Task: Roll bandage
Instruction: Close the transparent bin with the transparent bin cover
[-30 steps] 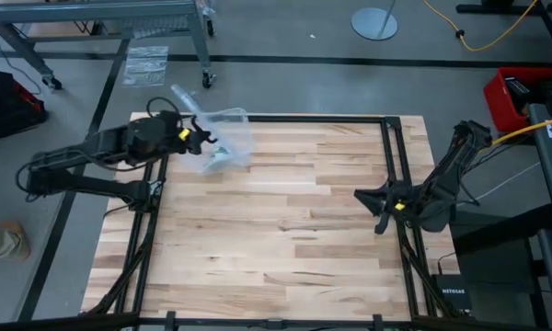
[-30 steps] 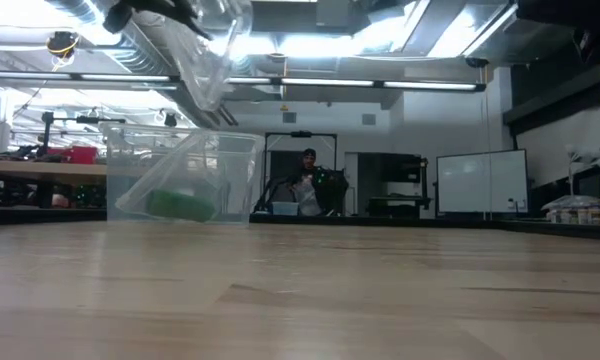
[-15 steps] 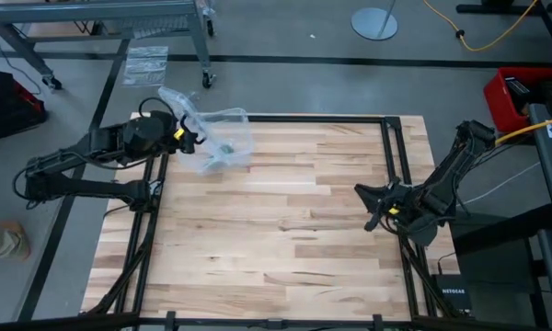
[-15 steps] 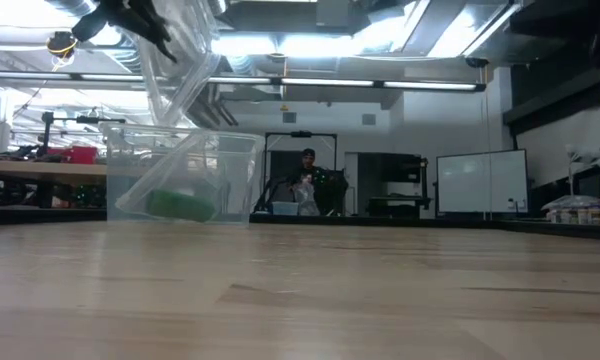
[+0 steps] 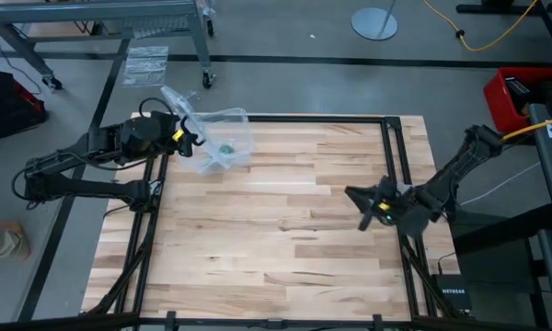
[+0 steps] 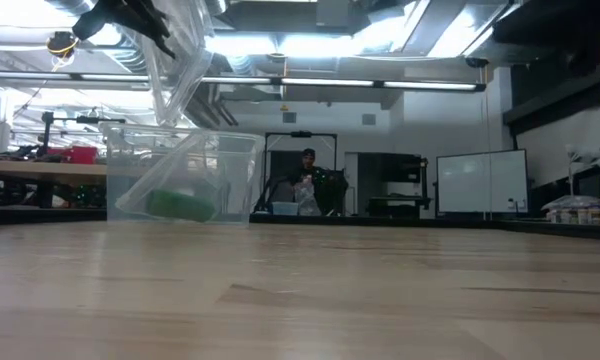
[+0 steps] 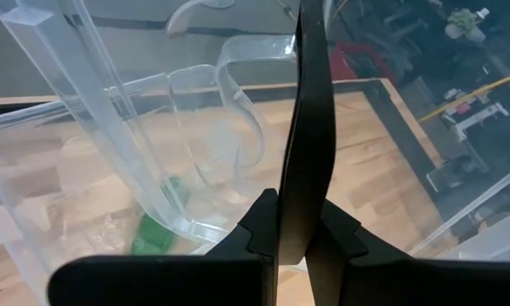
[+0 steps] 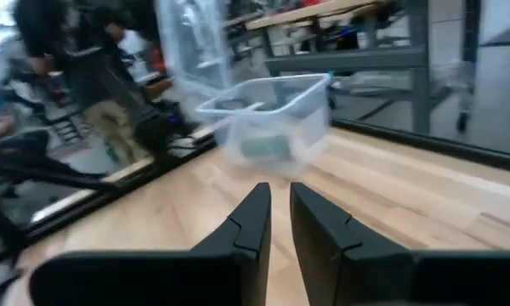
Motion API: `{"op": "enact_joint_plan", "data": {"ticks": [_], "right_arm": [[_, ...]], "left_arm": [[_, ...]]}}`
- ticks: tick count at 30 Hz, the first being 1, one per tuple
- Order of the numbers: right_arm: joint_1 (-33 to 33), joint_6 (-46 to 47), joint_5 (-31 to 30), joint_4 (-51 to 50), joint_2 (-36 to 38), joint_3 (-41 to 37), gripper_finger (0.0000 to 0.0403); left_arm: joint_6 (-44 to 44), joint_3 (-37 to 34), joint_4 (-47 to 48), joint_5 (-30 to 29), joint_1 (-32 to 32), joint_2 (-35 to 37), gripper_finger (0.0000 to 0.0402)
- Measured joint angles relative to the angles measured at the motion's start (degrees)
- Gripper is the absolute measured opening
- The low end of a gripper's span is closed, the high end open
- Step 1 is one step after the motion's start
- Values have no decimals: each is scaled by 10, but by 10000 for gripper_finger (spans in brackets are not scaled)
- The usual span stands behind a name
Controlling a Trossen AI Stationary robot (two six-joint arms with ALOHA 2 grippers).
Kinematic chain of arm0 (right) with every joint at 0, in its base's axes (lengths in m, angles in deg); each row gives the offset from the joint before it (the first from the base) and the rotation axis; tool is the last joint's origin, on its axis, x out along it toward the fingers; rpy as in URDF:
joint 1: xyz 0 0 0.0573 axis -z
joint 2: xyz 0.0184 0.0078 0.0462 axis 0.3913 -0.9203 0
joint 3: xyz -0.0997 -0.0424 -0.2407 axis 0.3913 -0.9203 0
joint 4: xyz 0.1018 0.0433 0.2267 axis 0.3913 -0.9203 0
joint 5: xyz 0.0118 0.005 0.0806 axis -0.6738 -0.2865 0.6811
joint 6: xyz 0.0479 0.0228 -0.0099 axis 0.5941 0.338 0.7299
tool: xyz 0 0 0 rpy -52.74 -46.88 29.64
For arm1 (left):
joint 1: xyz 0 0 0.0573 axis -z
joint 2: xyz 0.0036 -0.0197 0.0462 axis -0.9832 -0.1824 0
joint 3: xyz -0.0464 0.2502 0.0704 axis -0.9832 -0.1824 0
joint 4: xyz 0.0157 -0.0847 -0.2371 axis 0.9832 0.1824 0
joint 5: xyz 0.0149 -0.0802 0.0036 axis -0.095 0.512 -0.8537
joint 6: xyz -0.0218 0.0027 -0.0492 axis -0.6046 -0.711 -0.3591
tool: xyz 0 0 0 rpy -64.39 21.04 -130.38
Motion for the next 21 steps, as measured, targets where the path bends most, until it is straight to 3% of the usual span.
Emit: {"op": "enact_joint_plan", "data": {"ticks": [6, 14, 21], "right_arm": [[197, -55, 219, 36, -12, 0, 83], [437, -117, 520, 251, -93, 0, 170], [562, -108, 632, 271, -239, 80, 205]], "left_arm": [[0, 0, -1, 8, 2, 0, 22], [10, 0, -1, 26, 2, 0, 22], [20, 0, -2, 26, 2, 0, 22]]}}
